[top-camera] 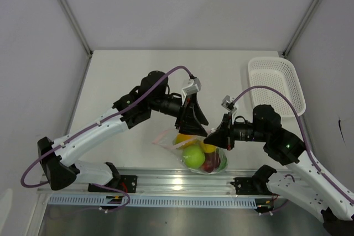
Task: Place the food in the zip-top bag and seal the zipper
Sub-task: Zip the zipper food storage bag at the center of the board.
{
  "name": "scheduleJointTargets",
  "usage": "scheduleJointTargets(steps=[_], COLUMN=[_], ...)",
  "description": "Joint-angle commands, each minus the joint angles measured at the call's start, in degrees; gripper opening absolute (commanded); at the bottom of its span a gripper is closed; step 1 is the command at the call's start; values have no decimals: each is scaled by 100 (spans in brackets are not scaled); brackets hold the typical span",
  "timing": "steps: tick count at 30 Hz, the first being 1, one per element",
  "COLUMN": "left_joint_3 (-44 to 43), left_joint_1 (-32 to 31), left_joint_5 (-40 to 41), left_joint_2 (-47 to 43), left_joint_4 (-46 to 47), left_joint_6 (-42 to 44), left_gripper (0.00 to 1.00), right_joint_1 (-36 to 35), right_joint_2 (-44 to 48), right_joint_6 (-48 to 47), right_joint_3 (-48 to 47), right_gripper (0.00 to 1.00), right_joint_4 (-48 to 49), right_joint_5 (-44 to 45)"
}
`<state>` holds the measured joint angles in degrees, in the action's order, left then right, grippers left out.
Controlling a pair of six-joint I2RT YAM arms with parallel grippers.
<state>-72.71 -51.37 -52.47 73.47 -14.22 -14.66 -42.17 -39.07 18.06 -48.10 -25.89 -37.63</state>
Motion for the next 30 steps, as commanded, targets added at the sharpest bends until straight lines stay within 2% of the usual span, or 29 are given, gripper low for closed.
scheduleJointTargets(steps=[1, 4, 9, 15, 30], left_joint_3=[-270, -297, -358, -393, -455], left_joint_1=[-57, -162, -329, -479, -549], left_joint_5=[157, 290, 587, 1000, 1072], left_joint_2=[88, 123, 202, 264, 396], left_joint_4=[253, 305, 245, 218, 130], left_joint_6=[-72, -81, -11, 15, 33], left_gripper=[59, 52, 54, 50, 28], right_joint_1=[25, 25, 25, 34, 42], right_joint_2=[13, 40, 66, 119, 172], right_joint_6=[118, 127, 197, 162, 171], right_joint_3=[-42, -68, -68, -68, -103], right_gripper=[0, 0, 0, 0, 0], right_joint_4=[357, 286, 260, 216, 172], right_joint_5=[-114, -26, 36, 63, 98])
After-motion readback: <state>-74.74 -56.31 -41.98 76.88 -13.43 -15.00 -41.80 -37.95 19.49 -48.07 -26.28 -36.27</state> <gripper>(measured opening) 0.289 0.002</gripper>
